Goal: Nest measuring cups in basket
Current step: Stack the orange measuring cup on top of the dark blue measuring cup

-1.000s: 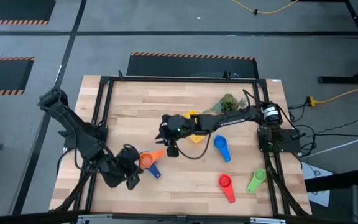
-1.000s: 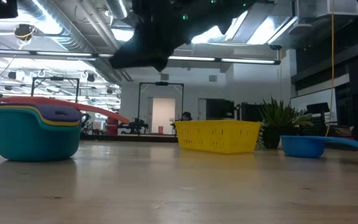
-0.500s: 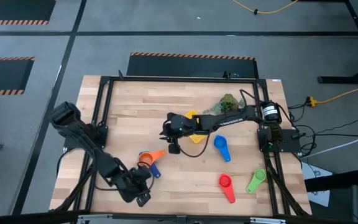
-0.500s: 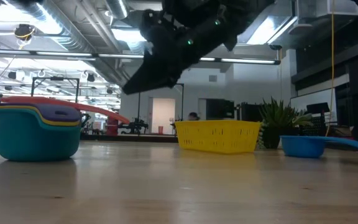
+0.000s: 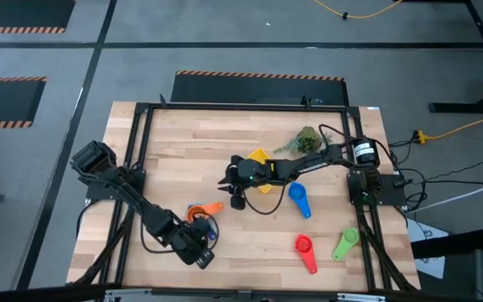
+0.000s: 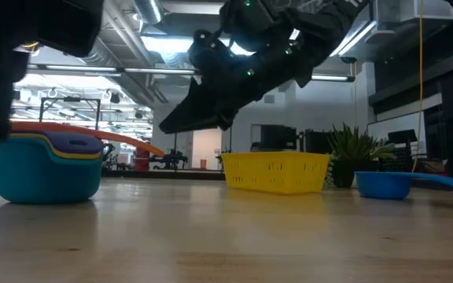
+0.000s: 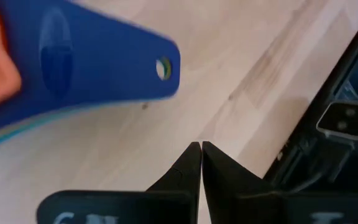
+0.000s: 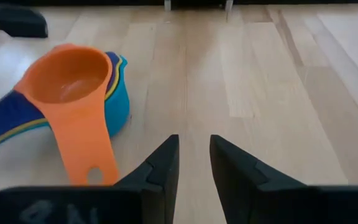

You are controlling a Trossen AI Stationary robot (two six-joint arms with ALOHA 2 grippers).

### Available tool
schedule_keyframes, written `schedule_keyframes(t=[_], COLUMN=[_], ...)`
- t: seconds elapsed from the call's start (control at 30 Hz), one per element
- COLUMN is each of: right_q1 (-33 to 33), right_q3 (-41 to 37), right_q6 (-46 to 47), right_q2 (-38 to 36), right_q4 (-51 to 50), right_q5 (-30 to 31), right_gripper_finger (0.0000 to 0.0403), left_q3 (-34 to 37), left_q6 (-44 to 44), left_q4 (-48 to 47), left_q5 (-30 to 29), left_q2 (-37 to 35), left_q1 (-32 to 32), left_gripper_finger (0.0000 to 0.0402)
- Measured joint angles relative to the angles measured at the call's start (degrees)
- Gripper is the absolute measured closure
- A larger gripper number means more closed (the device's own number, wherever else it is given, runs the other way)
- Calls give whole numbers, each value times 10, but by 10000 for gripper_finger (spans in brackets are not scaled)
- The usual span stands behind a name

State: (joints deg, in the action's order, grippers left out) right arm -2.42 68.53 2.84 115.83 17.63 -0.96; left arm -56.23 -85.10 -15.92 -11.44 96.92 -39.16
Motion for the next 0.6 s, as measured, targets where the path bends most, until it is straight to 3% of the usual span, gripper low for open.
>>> schedule_keyframes(t=[0.33, 0.6], right_q1=[-19, -40], right_q3=[7, 7], right_q6=[13, 14], right_q2=[52, 54], right_q4=[48, 51], right_q5=[-2, -16], right_gripper_finger=[308, 308], left_q3=[0, 0], left_q6=[0, 4], left_q4=[-5, -16], left_q5=[18, 7], left_q2=[0, 0], left_q1=[20, 28], left_gripper_finger=[393, 393])
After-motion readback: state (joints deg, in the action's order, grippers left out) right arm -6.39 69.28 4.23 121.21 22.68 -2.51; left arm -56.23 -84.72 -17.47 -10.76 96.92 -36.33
